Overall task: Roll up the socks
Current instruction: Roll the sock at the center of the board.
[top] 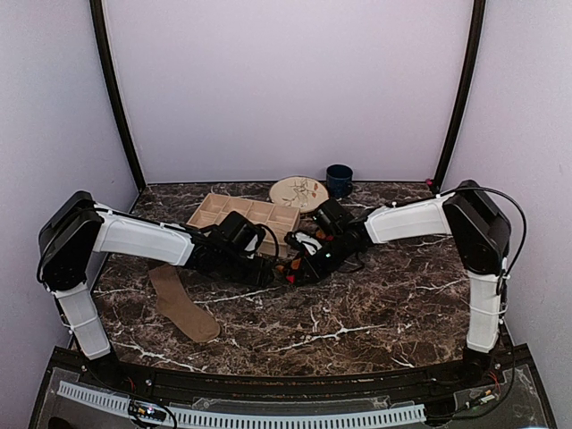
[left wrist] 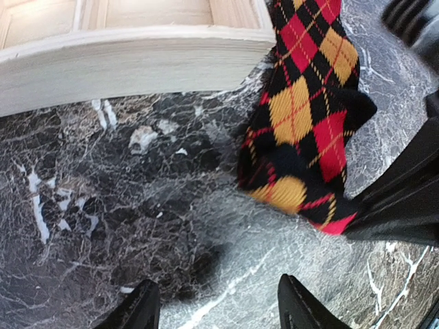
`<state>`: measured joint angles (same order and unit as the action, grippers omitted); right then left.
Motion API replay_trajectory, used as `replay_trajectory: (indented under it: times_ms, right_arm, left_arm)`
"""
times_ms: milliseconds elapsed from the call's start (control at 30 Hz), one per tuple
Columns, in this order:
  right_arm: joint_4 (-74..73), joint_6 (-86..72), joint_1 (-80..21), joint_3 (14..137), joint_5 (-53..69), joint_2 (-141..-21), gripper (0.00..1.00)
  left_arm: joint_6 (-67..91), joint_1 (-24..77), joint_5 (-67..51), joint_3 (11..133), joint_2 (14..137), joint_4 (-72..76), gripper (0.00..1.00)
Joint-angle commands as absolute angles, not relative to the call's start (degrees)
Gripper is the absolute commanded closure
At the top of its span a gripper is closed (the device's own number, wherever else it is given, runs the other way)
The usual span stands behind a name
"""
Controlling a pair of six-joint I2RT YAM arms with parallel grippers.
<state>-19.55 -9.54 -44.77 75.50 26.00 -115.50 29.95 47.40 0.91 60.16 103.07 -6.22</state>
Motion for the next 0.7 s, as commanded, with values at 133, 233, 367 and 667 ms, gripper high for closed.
replay_trajectory:
  times_ms: [133,233,367,667]
  right_arm:
    - [-25.39,-12.35,-45.07,76.61,38.71,-119.08,0.93]
    - [-23.64,-14.04,-45.06,74.8,39.56,-118.2,0.93]
    - [-20.3,-17.63,-45.07,72.4,41.0,-117.39,0.93]
    - [-13.72,-25.51,-44.91,68.3,43.58,-116.46,0.93]
  left_arm:
    - [27.66,47.11,-0.9,60.15,100.63,-4.53,0.38]
    - [27.26,47.11,-1.33,60.57,100.89,-4.62,0.38]
    - [27.2,47.18,-2.25,60.61,100.84,-4.83,0.38]
    - [24.88,47.11,-4.65,59.05,99.1,-4.36,0.38]
